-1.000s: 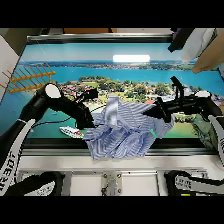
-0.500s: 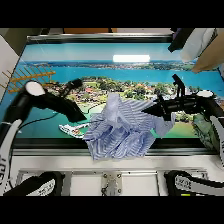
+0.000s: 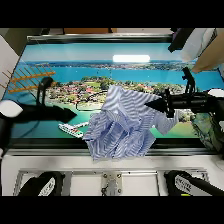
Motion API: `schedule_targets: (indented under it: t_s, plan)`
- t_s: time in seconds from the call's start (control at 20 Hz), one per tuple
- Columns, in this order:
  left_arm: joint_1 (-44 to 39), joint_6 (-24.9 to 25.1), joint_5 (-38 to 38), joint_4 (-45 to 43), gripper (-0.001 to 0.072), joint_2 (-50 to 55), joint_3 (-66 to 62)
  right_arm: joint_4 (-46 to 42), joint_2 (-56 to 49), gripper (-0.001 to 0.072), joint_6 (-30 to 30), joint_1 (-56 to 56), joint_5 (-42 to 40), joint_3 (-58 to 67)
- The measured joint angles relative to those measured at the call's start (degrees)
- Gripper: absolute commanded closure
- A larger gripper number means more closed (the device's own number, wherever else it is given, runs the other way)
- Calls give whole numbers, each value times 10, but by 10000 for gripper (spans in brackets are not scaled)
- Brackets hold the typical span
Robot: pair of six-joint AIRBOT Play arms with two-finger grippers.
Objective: Fold the clothes and pants, and hang the long-sleeved shirts on hangers.
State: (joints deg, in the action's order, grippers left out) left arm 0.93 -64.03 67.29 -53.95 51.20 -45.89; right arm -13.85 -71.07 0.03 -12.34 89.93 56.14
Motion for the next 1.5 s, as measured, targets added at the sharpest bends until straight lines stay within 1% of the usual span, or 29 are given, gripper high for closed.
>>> schedule_targets:
  t_s: [0.15, 0.25, 0.4, 0.5, 0.55, 0.6, 0.65, 0.7, 0.85, 0.95, 1.2, 1.35, 1.5]
  plan:
    - [-68, -68, -78, 2, 185, -21, 82, 1, 10, 698, 9, 0, -9, 0]
    - [-119, -106, -130, 2, 185, -14, 117, 2, 13, 697, 15, 0, -13, 0]
    - [-179, -145, -189, 5, 186, 19, 142, 2, 16, 697, 20, 0, -15, 0]
    - [-197, -160, -216, 23, 191, 49, 148, 2, 16, 698, 22, 0, -16, 0]
    - [-200, -164, -225, 37, 310, 63, 150, 2, 16, 698, 27, 0, -15, 0]
    - [-200, -168, -233, 53, 449, 76, 152, 2, 17, 698, 31, 0, -15, 0]
    - [-198, -170, -238, 65, 609, 88, 153, 2, 17, 697, 37, 0, -15, 0]
    - [-194, -172, -242, 76, 694, 97, 154, 2, 17, 698, 42, 0, -15, 0]
    - [-167, -171, -245, 90, 695, 99, 155, 2, 29, 698, 57, 0, -12, 0]
    - [-131, -167, -243, 87, 695, 77, 155, 2, 44, 698, 67, 0, -10, 0]
    - [-21, -163, -212, 54, 695, 0, 155, -7, 79, 698, 89, 0, 9, 0]
    - [24, -158, -195, 45, 695, -35, 154, -33, 90, 699, 102, 0, 14, 0]
    - [49, -155, -178, 32, 696, -63, 130, -66, 94, 700, 113, 0, 18, -1]
